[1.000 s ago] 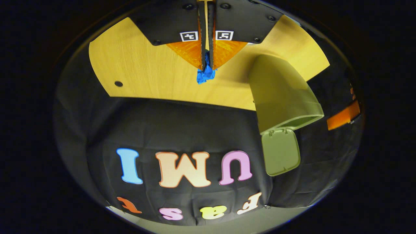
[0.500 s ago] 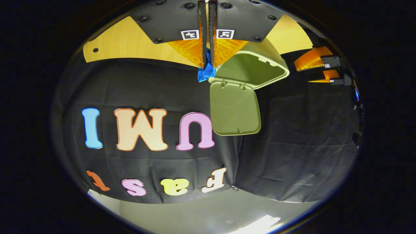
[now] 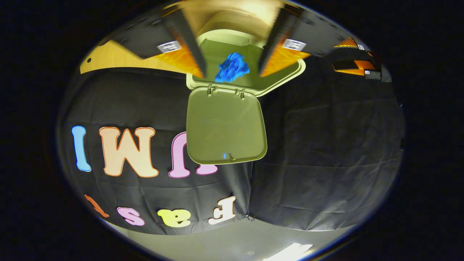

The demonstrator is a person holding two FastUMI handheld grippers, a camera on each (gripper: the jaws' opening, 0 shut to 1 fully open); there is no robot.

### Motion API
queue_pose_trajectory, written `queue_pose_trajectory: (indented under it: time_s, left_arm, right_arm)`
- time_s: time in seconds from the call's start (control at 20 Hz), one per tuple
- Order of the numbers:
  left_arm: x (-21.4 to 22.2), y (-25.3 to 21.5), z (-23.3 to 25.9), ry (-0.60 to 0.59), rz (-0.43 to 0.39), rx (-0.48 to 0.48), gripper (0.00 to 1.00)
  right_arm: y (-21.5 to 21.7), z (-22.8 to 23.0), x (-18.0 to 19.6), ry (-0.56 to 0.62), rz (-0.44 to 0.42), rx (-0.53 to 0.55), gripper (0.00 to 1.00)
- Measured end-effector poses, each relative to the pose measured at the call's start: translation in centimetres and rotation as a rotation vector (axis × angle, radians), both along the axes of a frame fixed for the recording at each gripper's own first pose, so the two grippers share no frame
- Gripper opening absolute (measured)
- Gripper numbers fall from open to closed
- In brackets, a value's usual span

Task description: Press the lid of the desktop garbage bin to open it, pick up the crumpled paper on the desktop and throw it into the bin, then pick up the pop can on the desktop and drop it into the bin, and finally close the garbage bin lid.

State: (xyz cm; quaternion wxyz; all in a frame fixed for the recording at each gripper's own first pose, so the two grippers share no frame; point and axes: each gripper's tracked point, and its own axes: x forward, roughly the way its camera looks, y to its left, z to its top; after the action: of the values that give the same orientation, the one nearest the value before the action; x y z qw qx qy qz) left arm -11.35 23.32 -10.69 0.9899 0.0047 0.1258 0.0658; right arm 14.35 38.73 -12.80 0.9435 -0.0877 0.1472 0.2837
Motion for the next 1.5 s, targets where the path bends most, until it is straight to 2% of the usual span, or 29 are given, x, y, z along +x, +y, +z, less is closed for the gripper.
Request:
queue_pose_trajectory:
  time_s: [0.05, 0.1, 0.3, 0.5, 0.75, 0.9, 1.1, 1.2, 1.3, 1.5]
  left_arm:
    - [0.5, -0.9, -0.1, 0.002, -0.028, -0.007, 0.92]
    - [1.0, -1.9, -0.4, 0.004, -0.059, -0.014, 0.92]
    - [3.2, -7.3, -0.4, -0.008, -0.184, -0.052, 0.92]
    - [4.8, -13.4, -0.8, -0.001, -0.315, -0.077, 0.92]
    - [5.6, -20.6, -3.8, 0.077, -0.451, -0.088, 0.92]
    - [5.2, -24.3, -7.2, 0.162, -0.508, -0.109, 0.92]
    - [4.9, -27.6, -11.2, 0.251, -0.525, -0.128, 0.95]
    - [5.3, -28.4, -13.2, 0.287, -0.527, -0.121, 0.93]
    - [5.4, -28.6, -15.6, 0.332, -0.505, -0.116, 0.91]
    - [6.1, -28.6, -18.8, 0.379, -0.461, -0.119, 0.95]
  right_arm:
    - [-1.0, 0.9, 0.1, -0.025, -0.021, 0.01, 0.96]
    - [-2.4, 1.9, 0.0, -0.052, -0.045, 0.015, 0.98]
    - [-10.3, 3.6, -0.5, -0.103, -0.16, -0.01, 0.98]
    - [-20.0, 3.2, -2.3, -0.085, -0.295, -0.059, 0.98]
    - [-31.5, 1.8, -6.2, -0.044, -0.477, -0.087, 0.98]
    - [-37.1, 0.9, -8.8, -0.005, -0.565, -0.091, 0.98]
    - [-42.4, -0.4, -11.8, 0.042, -0.642, -0.1, 0.98]
    - [-44.4, -0.9, -13.0, 0.063, -0.666, -0.121, 0.99]
    - [-45.7, -1.0, -14.1, 0.075, -0.68, -0.127, 1.0]
    - [-47.3, -1.3, -15.6, 0.091, -0.694, -0.159, 0.99]
